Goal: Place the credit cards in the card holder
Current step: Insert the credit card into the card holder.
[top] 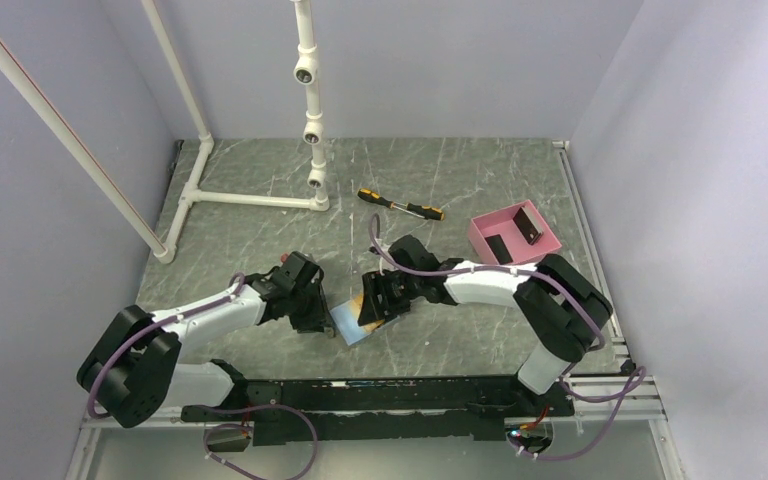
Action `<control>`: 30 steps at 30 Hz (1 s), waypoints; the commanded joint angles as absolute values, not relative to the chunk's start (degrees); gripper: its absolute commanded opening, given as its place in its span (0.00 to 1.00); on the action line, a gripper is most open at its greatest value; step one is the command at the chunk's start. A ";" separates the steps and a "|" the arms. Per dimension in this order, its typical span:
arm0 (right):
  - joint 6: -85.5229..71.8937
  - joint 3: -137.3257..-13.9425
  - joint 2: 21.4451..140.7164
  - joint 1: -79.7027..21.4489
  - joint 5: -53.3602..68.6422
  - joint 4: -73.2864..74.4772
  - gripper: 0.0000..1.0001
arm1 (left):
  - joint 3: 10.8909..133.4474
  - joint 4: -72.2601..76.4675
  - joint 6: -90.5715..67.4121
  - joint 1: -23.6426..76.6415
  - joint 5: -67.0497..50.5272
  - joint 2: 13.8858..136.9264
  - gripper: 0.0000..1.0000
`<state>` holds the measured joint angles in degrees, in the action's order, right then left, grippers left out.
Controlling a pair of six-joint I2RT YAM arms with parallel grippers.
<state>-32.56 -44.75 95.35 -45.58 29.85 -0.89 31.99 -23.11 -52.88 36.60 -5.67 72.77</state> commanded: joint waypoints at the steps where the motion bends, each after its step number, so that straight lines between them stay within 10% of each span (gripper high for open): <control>1: -27.92 -47.71 93.24 -47.53 17.40 13.36 0.65 | 30.17 -25.50 -52.74 36.98 -4.38 72.51 0.38; 21: -24.40 -53.38 88.26 -47.32 14.56 18.71 0.80 | 31.95 -21.81 -52.58 38.57 -14.57 68.27 0.45; 25: -23.33 -54.24 89.71 -46.32 15.35 17.79 0.58 | 32.46 -20.30 -52.82 40.34 -14.15 71.32 0.39; 30: -22.56 -54.25 92.36 -45.97 16.53 16.18 0.57 | 32.71 -19.38 -52.90 41.29 -12.55 75.86 0.32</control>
